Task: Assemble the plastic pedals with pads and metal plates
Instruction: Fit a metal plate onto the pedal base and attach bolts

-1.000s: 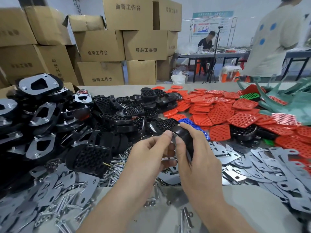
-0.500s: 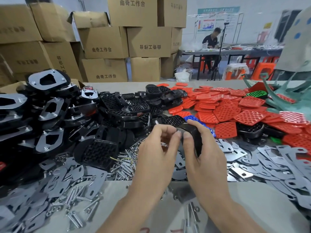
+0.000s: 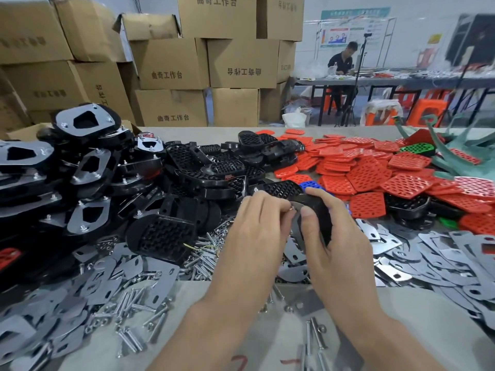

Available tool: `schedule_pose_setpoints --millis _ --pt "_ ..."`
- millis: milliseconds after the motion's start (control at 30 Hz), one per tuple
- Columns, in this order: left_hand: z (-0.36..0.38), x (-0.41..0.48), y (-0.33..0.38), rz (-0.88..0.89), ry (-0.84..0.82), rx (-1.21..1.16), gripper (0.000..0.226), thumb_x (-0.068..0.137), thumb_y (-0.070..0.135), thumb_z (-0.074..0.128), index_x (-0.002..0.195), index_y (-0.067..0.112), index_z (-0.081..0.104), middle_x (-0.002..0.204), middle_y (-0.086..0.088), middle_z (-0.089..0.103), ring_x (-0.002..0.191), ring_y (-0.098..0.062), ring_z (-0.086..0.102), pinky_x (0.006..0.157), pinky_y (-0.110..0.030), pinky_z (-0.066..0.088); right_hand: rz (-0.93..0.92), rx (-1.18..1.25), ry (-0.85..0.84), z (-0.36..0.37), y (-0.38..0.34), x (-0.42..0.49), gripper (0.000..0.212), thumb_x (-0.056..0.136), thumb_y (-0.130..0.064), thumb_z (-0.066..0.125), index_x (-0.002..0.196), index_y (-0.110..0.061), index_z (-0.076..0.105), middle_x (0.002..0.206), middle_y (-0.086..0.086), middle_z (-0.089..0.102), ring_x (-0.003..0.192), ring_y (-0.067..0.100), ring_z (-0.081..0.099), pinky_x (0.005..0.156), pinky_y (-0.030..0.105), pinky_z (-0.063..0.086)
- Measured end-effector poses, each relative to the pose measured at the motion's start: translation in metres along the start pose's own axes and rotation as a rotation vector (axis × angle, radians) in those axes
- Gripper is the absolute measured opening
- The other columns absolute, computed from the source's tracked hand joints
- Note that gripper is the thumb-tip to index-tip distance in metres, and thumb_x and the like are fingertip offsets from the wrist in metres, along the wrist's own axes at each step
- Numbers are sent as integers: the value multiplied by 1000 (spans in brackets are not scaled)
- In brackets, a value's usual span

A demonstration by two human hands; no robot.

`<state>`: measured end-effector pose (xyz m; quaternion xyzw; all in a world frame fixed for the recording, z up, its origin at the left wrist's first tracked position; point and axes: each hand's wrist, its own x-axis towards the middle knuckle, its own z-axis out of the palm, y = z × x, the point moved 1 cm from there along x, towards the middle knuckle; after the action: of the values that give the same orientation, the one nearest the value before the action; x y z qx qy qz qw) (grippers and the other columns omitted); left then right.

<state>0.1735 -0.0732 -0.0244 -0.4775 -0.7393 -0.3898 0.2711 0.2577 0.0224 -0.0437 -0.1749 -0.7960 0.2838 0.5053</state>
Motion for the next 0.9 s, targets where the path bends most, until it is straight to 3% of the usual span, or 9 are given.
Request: schedule_pose_setpoints --millis 67,167,267,333,433,533,733,833,900 --pt "3 -2 -3 56 8 15 15 100 25 55 99 13 64 94 5 60 88 -14 57 75 -27 48 8 4 -3 -1 2 0 36 101 -41 46 130 -25 59 101 -42 49 91 -32 47 77 -3 36" --pt "1 2 3 -358 -57 -461 8 96 31 65 96 24 68 90 13 68 85 -4 64 73 -21 52 22 -5 7 -2 1 1 38 101 -42 46 132 -26 58 102 -38 52 89 -20 52 70 9 43" --pt "4 6 9 -673 -183 -751 23 98 37 61 88 21 73 77 13 72 69 -3 66 66 -24 56 -34 -69 29 -3 -3 1 37 101 -37 47 133 -21 58 108 -21 59 91 4 55 61 29 44" --pt "5 8 12 -910 -225 -1050 32 99 32 61 75 17 76 69 8 68 62 -7 60 61 -25 53 -67 -114 4 -3 -3 2 34 101 -34 49 134 -25 54 117 -10 65 94 10 55 64 35 47" --pt "3 12 18 -1199 -213 -1483 27 96 22 64 72 13 74 67 1 63 54 -7 54 50 -18 48 -115 -166 -50 -6 -3 3 33 103 -41 43 135 -35 44 125 -8 65 95 9 55 63 32 42" --pt "-1 13 17 -1296 -245 -1656 19 93 23 65 81 9 70 71 -1 61 54 -8 54 49 -18 47 -137 -150 -82 -9 -2 4 34 102 -42 39 136 -38 42 126 -16 58 96 8 55 66 31 42" --pt "-3 14 15 -1214 -163 -1568 18 97 17 62 87 4 70 70 -2 61 58 -9 52 51 -17 48 -118 -105 -85 -8 -1 5 33 105 -35 47 137 -27 55 120 -10 65 95 6 56 66 31 43" --pt "-4 11 10 -804 -179 -930 20 99 28 62 86 14 66 65 12 60 61 -4 54 55 -13 43 -56 -58 -60 -6 -2 5 38 103 -38 48 135 -22 60 107 -22 60 86 -2 53 66 18 38" --pt "-7 7 4 -408 -113 -484 16 99 29 60 89 17 62 79 12 61 69 -3 56 62 -15 44 -17 13 -53 -6 -3 4 35 104 -41 47 132 -25 61 99 -32 58 86 -9 55 73 8 41"
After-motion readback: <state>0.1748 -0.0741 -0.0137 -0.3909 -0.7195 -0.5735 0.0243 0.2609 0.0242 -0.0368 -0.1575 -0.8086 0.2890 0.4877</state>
